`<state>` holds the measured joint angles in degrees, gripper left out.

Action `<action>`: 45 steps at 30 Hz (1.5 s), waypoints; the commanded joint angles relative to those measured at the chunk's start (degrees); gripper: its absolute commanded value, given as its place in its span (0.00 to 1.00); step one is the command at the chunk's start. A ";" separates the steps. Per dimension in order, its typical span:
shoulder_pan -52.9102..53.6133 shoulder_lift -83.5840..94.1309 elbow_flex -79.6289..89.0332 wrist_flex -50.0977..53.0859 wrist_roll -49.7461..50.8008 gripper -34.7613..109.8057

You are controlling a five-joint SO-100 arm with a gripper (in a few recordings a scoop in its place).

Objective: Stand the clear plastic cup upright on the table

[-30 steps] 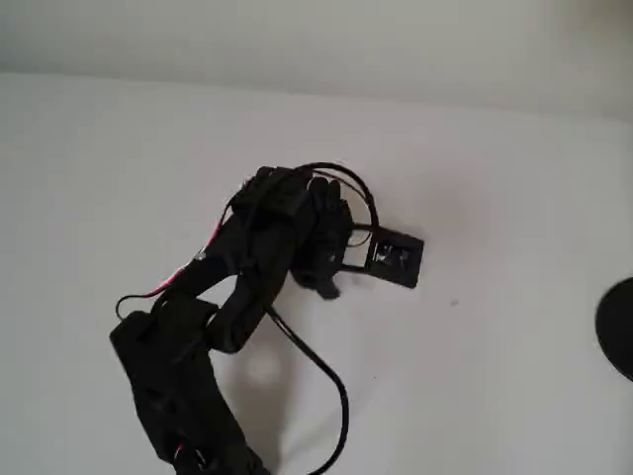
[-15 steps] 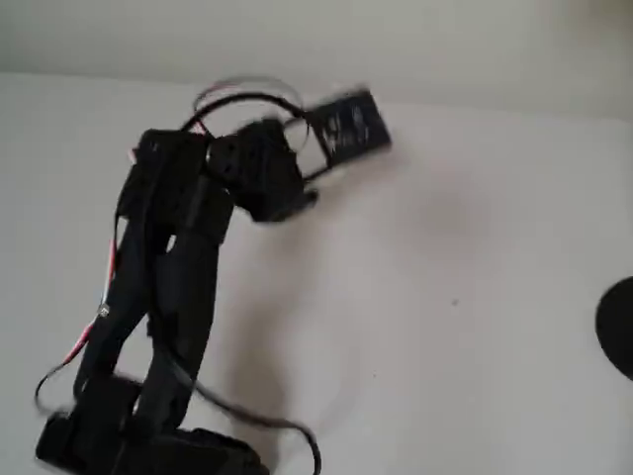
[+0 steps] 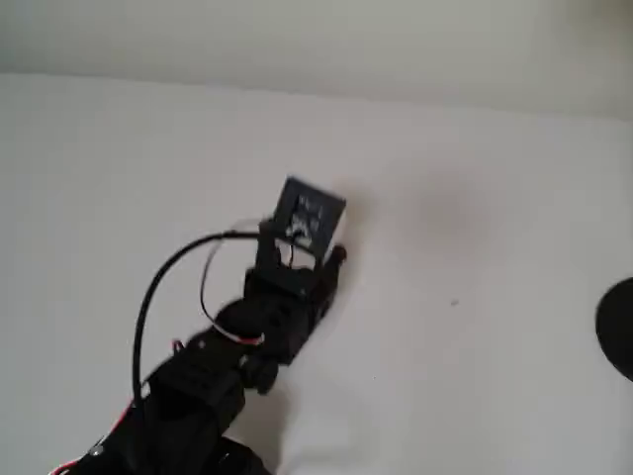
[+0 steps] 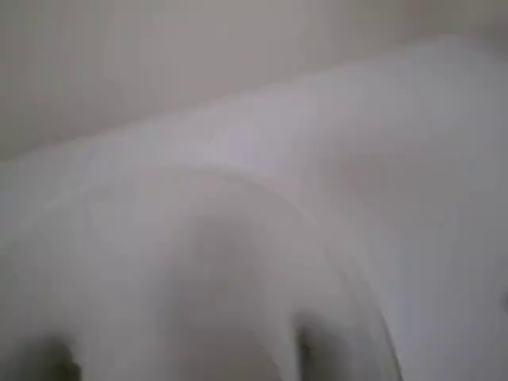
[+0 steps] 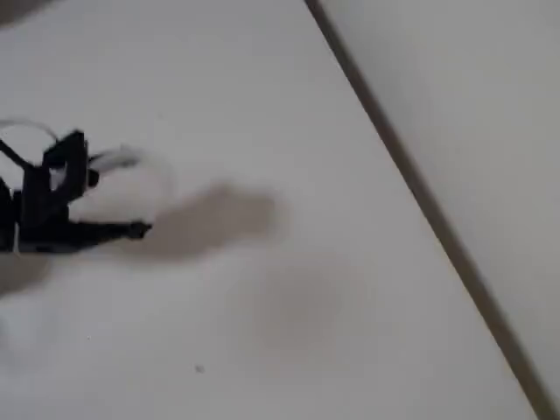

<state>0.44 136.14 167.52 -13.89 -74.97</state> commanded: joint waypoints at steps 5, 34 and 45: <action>1.05 -31.90 1.23 -34.19 -5.71 0.46; 2.81 -81.83 -18.37 -80.60 -14.85 0.69; 4.22 -51.94 -8.88 -59.06 -6.77 0.69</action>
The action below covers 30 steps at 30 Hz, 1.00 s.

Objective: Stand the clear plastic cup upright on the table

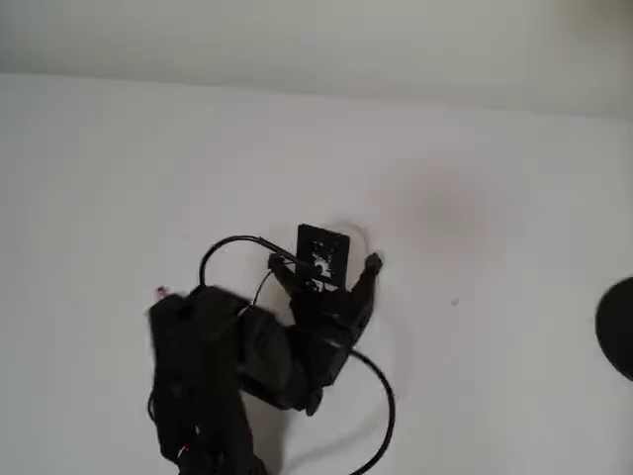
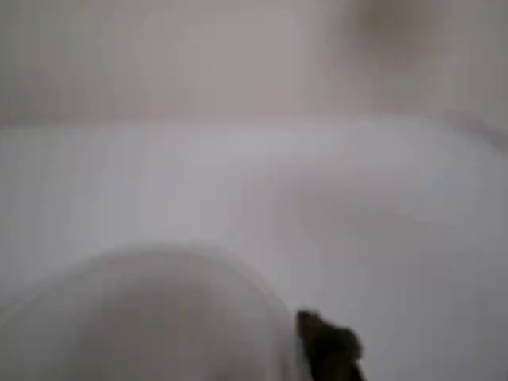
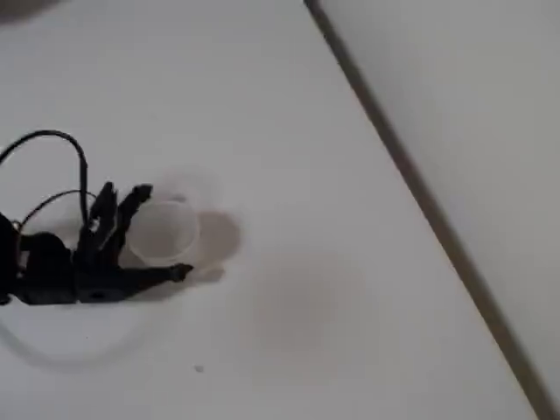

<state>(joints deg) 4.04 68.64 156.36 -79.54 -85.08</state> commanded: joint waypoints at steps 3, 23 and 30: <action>1.14 27.42 4.04 19.42 6.94 0.68; 4.39 93.08 0.35 119.88 60.21 0.53; -2.37 113.64 1.85 146.25 72.86 0.35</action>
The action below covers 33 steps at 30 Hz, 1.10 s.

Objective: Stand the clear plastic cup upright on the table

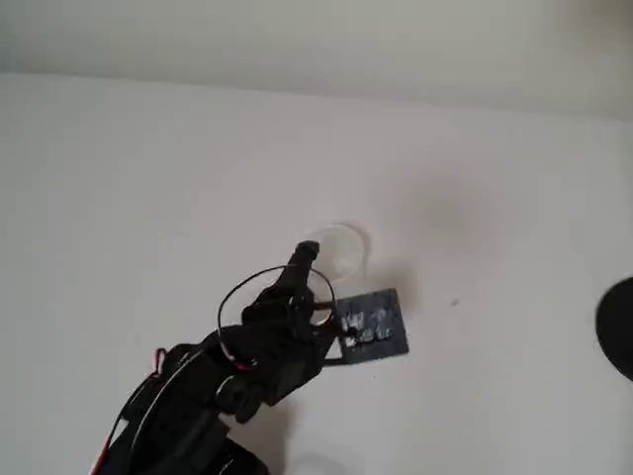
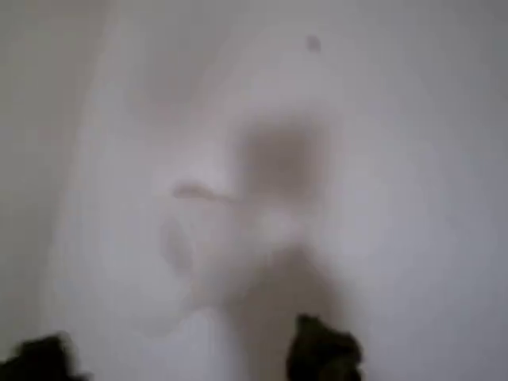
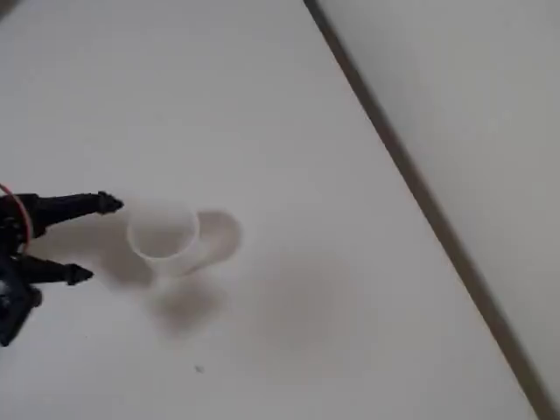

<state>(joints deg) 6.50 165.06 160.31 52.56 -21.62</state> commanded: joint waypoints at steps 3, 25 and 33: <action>-5.45 19.51 -0.79 19.51 13.10 0.28; -2.11 23.38 10.11 20.13 14.33 0.27; -2.11 23.38 10.11 20.13 14.33 0.27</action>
